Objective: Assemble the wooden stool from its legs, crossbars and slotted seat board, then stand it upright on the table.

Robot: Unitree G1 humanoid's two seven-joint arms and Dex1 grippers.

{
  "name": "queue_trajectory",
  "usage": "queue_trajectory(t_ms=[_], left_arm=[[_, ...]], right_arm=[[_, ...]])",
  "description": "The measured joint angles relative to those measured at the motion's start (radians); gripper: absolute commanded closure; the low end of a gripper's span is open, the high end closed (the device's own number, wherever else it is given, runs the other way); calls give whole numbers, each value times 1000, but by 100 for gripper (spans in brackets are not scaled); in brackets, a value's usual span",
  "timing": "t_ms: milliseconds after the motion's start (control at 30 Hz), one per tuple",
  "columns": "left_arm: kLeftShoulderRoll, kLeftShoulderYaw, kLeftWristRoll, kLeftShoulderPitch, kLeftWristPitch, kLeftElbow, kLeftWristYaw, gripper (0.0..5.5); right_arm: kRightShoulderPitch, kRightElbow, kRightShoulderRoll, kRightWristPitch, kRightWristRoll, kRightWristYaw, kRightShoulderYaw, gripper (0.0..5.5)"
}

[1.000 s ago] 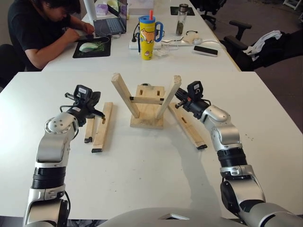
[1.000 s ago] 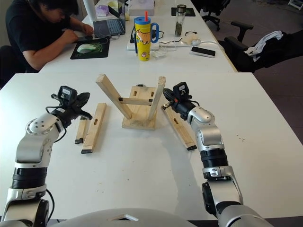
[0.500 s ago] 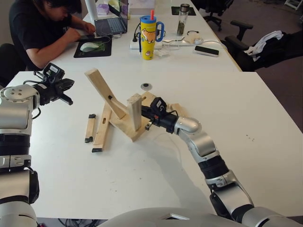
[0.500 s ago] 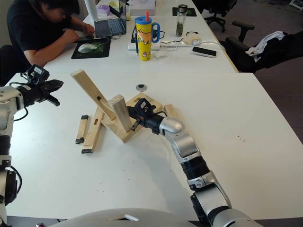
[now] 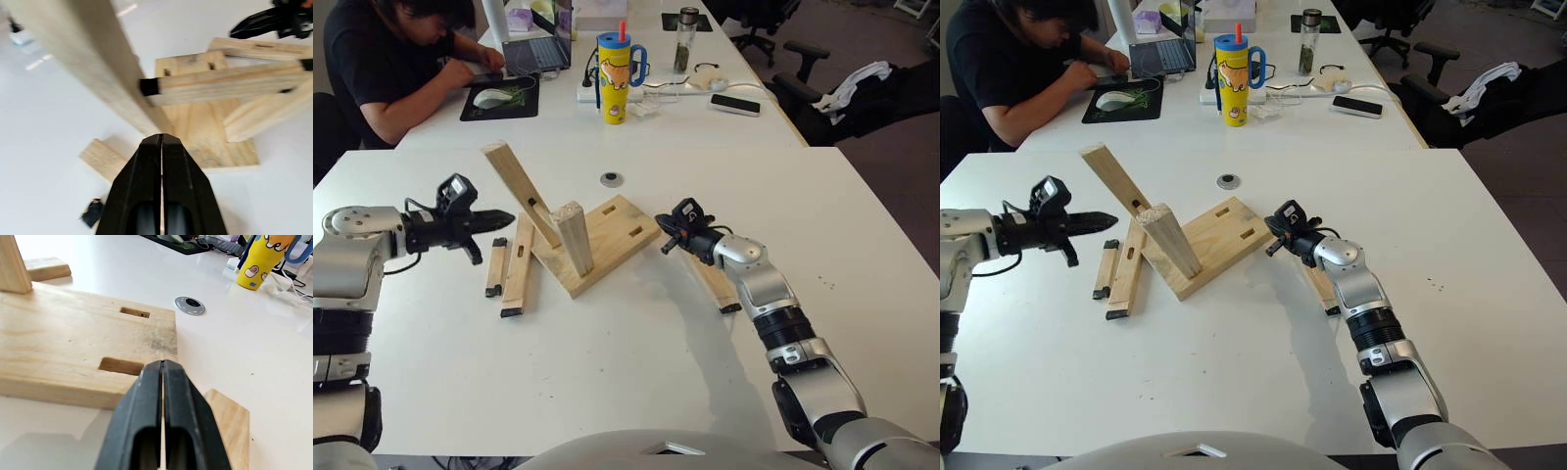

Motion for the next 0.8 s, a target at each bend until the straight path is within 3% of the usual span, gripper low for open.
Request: queue_trajectory(t_ms=[300, 567, 800], left_arm=[[27, -151, -25, 157, 85, -242, -63, 548], [-72, -320, 103, 167, 76, -321, 105, 548], [-86, -419, 301, 159, 29, -287, 239, 548]], right_arm=[[-116, 306, 28, -184, -63, 38, 21, 550], [-289, 519, 20, -240, -191, 88, 117, 550], [-363, 466, -56, -196, -285, 293, 256, 550]])
